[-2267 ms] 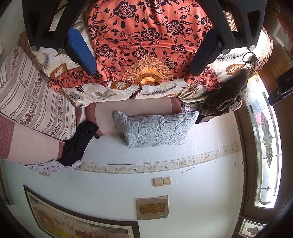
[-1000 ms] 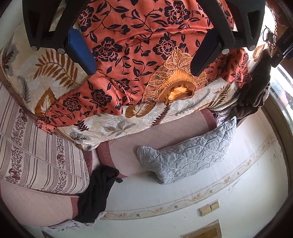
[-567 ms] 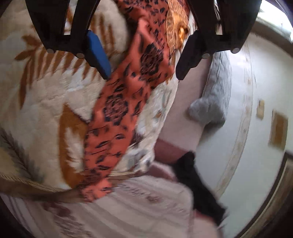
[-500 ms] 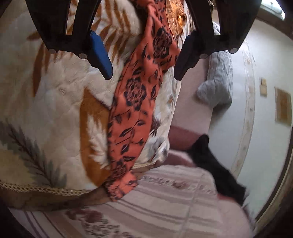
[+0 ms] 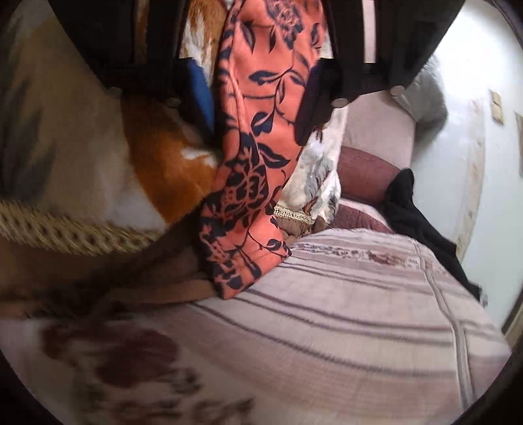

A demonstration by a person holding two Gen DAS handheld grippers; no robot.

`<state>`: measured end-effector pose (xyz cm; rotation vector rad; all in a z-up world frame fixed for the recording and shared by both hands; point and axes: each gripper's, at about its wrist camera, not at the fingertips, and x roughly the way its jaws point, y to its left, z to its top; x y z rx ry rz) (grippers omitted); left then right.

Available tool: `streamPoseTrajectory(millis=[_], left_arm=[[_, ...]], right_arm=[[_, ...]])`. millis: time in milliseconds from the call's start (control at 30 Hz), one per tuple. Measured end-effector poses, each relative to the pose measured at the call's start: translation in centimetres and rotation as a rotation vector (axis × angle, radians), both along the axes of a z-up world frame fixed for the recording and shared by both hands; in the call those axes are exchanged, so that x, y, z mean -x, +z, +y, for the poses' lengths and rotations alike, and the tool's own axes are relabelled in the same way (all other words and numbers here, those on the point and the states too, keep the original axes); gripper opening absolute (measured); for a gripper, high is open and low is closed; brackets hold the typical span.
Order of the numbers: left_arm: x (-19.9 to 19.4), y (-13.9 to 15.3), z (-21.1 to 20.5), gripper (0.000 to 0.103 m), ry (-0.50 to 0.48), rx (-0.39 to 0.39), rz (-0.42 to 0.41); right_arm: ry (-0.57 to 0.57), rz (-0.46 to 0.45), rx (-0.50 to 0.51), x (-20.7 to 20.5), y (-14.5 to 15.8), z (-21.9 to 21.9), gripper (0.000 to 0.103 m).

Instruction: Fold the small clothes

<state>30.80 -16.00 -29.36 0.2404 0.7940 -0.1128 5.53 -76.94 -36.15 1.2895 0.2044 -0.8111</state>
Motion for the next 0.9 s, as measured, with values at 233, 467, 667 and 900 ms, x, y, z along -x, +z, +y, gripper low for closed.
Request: streamPoseTrajectory(millis=[233,467,667,900], left_arm=[[1.6,0.7,-1.8,0.103,-0.058,-0.055,-0.099],[2.3,2.2,-1.1,0.103,-0.049,-0.013,-0.124],[2.6,4.1,1.5,0.103,-0.007,0.045,-0.156],[1.6,5.7,6.6,0.103,0.108,0.113,-0.164]], right_arm=[[0.004,-0.052,-0.028,0.0,-0.5,-0.3,0.007],[0.116,-0.205,0.036,-1.8,4.8,4.7,0.006],[0.315,-0.291,0.053,-6.1,9.1,12.1,0.006],[0.600,-0.298,0.074,-12.0,11.7,23.2,0.006]])
